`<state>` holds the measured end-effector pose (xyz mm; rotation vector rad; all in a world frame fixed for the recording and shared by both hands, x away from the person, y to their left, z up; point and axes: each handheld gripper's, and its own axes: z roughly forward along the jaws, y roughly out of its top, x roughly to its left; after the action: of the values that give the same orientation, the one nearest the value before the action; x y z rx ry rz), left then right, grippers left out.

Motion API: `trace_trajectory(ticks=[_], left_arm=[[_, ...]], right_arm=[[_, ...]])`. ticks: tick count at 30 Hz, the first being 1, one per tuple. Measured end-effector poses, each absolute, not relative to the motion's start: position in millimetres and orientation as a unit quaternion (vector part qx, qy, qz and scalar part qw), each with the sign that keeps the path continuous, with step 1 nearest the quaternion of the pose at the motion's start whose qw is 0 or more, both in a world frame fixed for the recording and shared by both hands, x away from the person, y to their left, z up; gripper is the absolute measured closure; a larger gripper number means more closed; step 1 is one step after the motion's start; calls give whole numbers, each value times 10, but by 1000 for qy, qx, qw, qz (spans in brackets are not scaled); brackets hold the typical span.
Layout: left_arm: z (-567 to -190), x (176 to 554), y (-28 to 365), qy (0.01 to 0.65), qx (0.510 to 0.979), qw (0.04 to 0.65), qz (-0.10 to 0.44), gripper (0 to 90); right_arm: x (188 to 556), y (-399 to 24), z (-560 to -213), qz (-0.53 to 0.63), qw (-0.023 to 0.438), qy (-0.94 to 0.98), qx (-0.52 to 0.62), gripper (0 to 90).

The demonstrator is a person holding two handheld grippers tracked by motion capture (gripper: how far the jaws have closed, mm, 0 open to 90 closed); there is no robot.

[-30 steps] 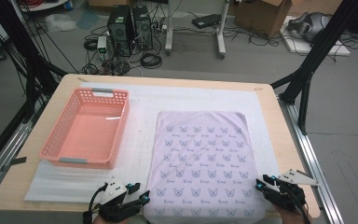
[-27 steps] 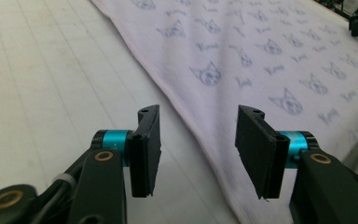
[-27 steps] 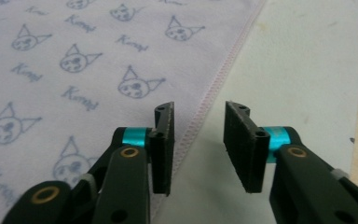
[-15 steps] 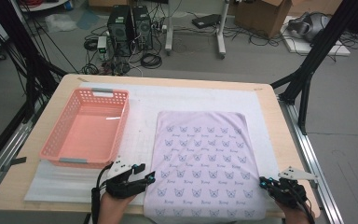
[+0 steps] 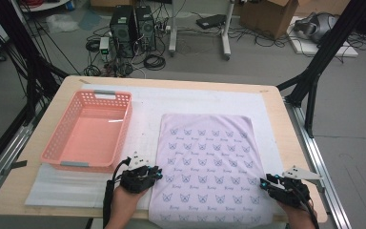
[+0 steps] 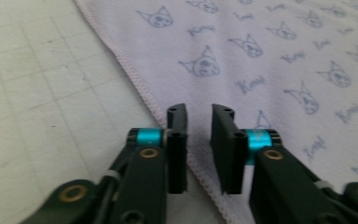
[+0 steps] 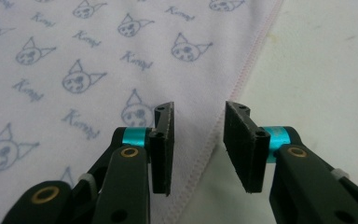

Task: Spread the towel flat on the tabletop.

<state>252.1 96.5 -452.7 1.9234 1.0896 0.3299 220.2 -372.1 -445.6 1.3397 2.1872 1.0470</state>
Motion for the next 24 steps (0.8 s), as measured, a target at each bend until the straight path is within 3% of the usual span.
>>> trace_trajectory(ticks=[1,8,10,12,15,19,24], left_arm=[[-4528,2522,966,439,774,437,133,875],[-4522,2492,1064,444,768,436,148,885],[-4524,2510,1108,445,762,454,125,707],[-4511,2503,1133,428,754,481,130,591],[-4493,2509,1138,383,749,523,134,527],[-4477,2537,1107,321,748,558,159,516],[-4431,2629,1047,332,750,551,151,389]], right_arm=[[2211,-3711,-4458,371,185,778,473,621],[2215,-3708,-4444,376,192,775,471,616],[2215,-3708,-4440,377,196,774,470,607],[2215,-3702,-4433,378,200,773,468,586],[2217,-3688,-4411,388,213,769,462,541],[2206,-3663,-4373,408,228,763,447,481],[2203,-3655,-4348,437,244,748,437,376]])
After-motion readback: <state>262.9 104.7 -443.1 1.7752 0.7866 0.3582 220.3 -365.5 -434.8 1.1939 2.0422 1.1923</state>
